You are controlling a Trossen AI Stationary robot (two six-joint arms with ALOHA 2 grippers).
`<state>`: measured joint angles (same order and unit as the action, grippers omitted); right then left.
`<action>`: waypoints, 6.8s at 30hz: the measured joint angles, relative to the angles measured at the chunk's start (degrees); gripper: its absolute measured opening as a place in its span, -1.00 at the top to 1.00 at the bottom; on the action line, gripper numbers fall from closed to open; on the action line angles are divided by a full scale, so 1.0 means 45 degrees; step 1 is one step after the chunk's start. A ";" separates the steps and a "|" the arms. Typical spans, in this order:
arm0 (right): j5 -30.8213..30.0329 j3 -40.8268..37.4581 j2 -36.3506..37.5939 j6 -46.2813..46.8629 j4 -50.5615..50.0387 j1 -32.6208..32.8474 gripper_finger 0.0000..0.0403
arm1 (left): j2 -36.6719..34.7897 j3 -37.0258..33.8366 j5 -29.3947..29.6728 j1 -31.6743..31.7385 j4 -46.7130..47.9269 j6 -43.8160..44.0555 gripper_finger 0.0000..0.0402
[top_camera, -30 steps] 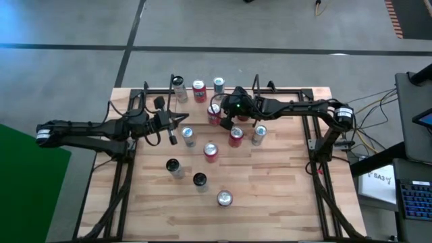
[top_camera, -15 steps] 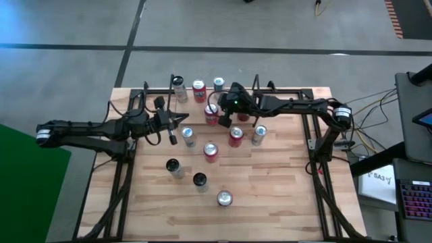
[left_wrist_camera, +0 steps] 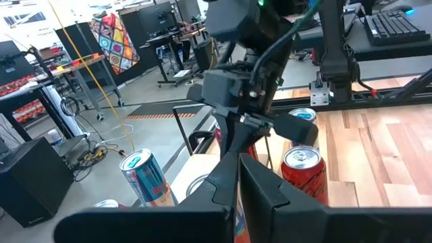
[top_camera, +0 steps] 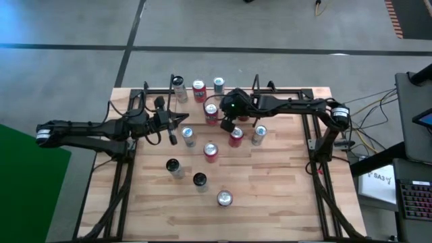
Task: Place canned beverage on shelf
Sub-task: Put the bottom orange soda can on the shelf aligned with the other orange soda can
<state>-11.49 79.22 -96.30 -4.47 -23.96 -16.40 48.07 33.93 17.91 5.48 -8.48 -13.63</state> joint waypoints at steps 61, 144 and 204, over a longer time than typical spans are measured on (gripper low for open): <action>0.1206 0.0468 -0.0533 -0.0578 0.1972 0.0469 0.96 | 0.0000 0.0000 0.0000 -0.0001 -0.0002 0.0199 1.00; 0.0202 0.1035 -0.0892 -0.0432 0.2388 0.0477 0.96 | 0.0226 0.0000 0.0000 -0.0005 0.0537 0.0828 1.00; 0.0180 0.0831 0.1376 -0.0097 -0.1658 0.1417 0.96 | 0.5897 0.1885 -0.2433 0.4102 0.1647 -0.0573 1.00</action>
<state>-10.68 82.96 -90.11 -4.91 -31.42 -10.02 74.61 42.41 6.97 23.93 -1.07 -16.21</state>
